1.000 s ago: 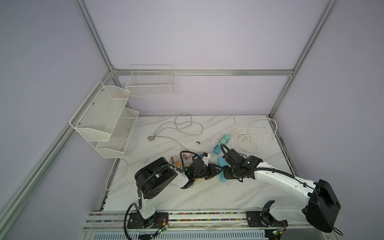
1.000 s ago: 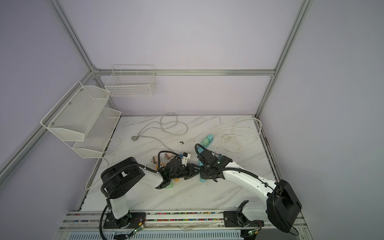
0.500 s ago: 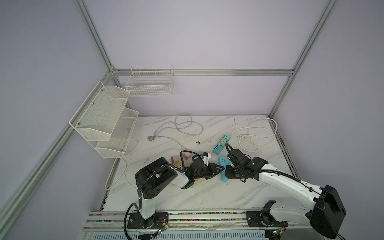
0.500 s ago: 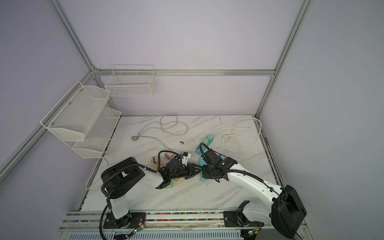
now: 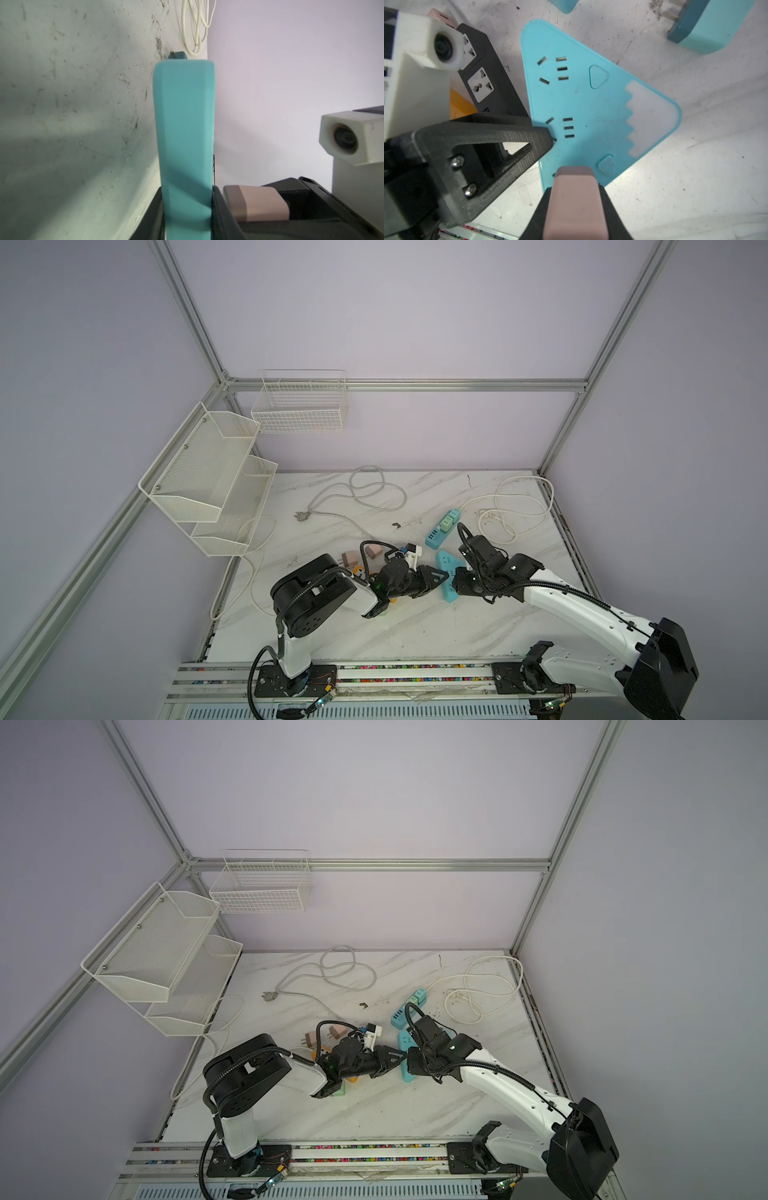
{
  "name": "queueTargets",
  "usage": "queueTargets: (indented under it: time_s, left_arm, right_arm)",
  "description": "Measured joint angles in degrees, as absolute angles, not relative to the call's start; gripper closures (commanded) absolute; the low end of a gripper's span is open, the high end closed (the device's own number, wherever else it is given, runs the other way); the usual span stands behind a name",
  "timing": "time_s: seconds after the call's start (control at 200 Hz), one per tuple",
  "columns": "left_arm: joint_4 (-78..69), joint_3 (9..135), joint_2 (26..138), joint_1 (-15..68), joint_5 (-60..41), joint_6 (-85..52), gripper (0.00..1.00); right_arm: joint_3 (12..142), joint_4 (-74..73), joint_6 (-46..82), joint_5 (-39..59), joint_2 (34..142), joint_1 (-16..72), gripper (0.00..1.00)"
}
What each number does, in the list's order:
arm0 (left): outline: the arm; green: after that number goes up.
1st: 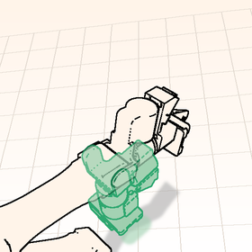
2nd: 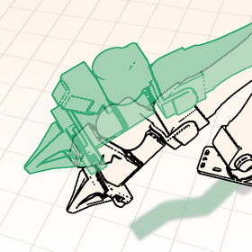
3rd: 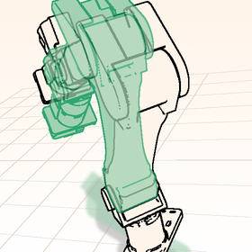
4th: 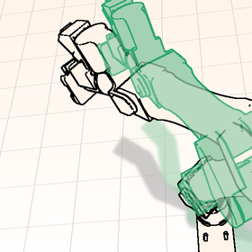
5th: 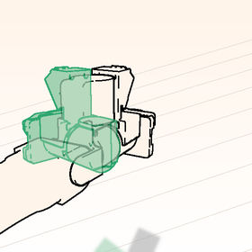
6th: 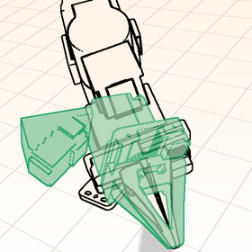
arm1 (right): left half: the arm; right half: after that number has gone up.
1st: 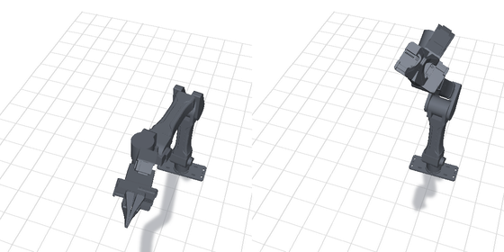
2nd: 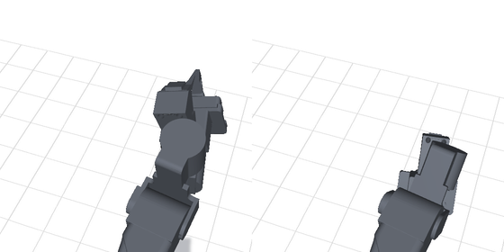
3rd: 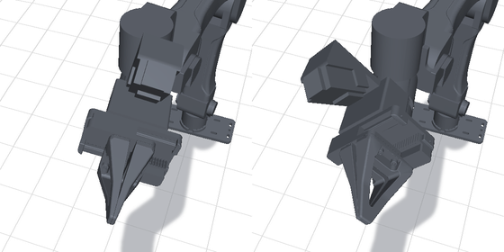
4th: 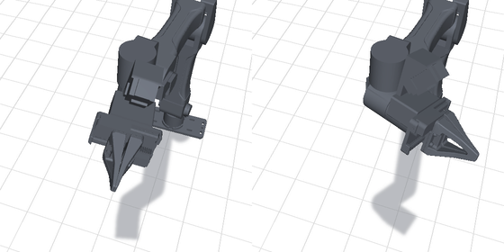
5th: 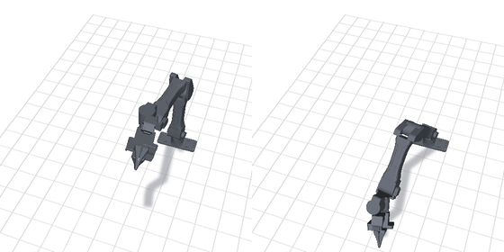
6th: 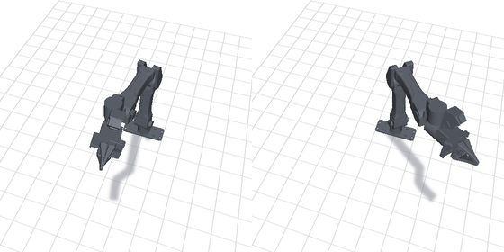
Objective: Pull the plug off the socket
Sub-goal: 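Lift the pink plug away from the teal strip with the right gripper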
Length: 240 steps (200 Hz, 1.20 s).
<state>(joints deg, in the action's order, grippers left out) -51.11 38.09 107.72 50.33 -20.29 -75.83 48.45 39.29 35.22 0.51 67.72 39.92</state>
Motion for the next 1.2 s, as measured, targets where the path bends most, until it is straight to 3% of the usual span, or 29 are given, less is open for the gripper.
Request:
queueTargets:
  time_s: [0.275, 0.52, 1.015, 1.2]
  left_arm:
    - [-50.59, 37.98, 108.33, 50.81, -22.31, -75.83, 1.0]
    - [-50.52, 38.0, 108.33, 50.81, -22.57, -75.83, 1.0]
    - [-48.97, 38.04, 107.57, 50.83, -22.81, -75.64, 0.69]
    - [-47.24, 38.04, 107.22, 51.05, -22.81, -75.37, 0.63]
  right_arm:
    - [52.4, 36.67, 35.44, -4.01, 72.51, 45.43, 0.87]
    - [52.38, 36.56, 36.84, -5.26, 67.09, 42.33, 0.87]
    - [52.31, 25.39, 34.2, 4.19, 69.67, 25.3, 0.87]
    - [50.26, 20.71, 34.22, 8.36, 69.76, 20.18, 0.87]
